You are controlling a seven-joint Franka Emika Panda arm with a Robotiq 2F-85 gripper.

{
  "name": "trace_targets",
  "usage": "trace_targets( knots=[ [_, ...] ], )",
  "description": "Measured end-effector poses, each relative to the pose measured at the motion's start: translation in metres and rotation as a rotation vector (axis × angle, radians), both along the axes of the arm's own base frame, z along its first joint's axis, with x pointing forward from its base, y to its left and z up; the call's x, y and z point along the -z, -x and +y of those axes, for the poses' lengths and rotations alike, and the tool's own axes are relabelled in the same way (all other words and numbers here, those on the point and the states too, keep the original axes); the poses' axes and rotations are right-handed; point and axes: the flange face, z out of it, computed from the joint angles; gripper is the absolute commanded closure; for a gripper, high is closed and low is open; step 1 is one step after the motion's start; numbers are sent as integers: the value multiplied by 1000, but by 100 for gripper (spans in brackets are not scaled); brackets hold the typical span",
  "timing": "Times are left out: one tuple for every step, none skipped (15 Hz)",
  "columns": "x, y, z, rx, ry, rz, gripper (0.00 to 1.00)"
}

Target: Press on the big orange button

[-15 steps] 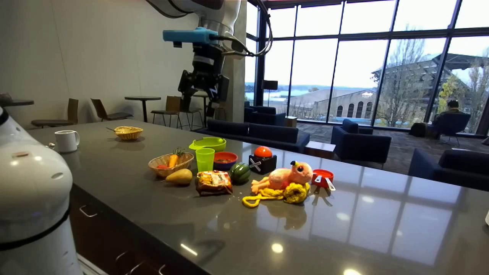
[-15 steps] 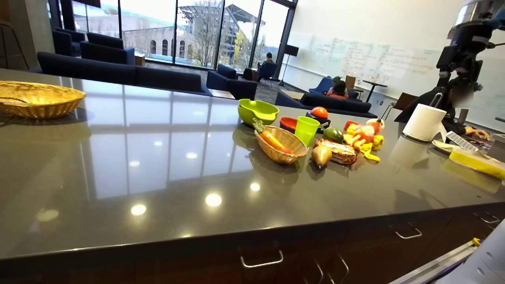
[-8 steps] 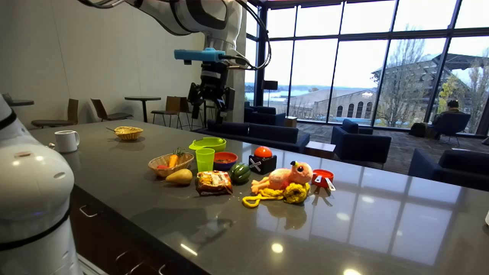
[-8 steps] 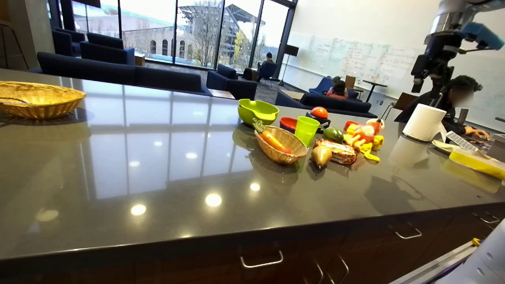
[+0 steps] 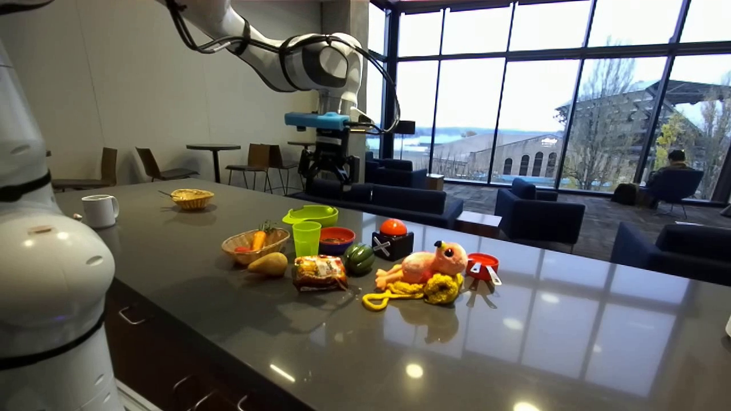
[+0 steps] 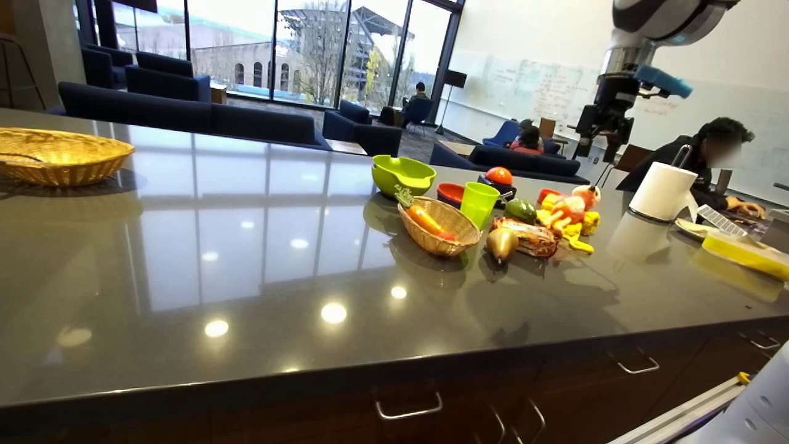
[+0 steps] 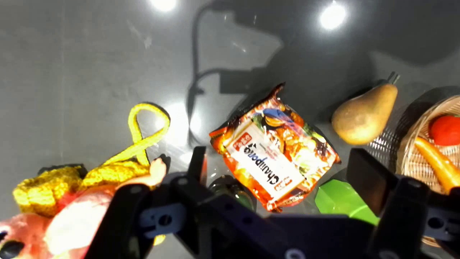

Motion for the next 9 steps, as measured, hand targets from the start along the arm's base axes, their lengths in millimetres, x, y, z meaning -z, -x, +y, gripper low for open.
trace_targets(
  knots=[
    [3, -14, 4, -9, 1, -3, 0],
    [4, -29, 8, -17, 2, -7, 0],
    [5, -45, 11, -25, 1, -12, 0],
    [7, -60, 14, -31, 1, -18, 0],
    [8, -75, 16, -35, 1, -25, 0],
    [9, -90, 17, -40, 4, -31, 0],
    [10, -105, 17, -43, 11, -37, 0],
    [13, -119, 15, -45, 17, -44, 0],
    [15, -133, 12, -43, 24, -50, 0]
  ],
)
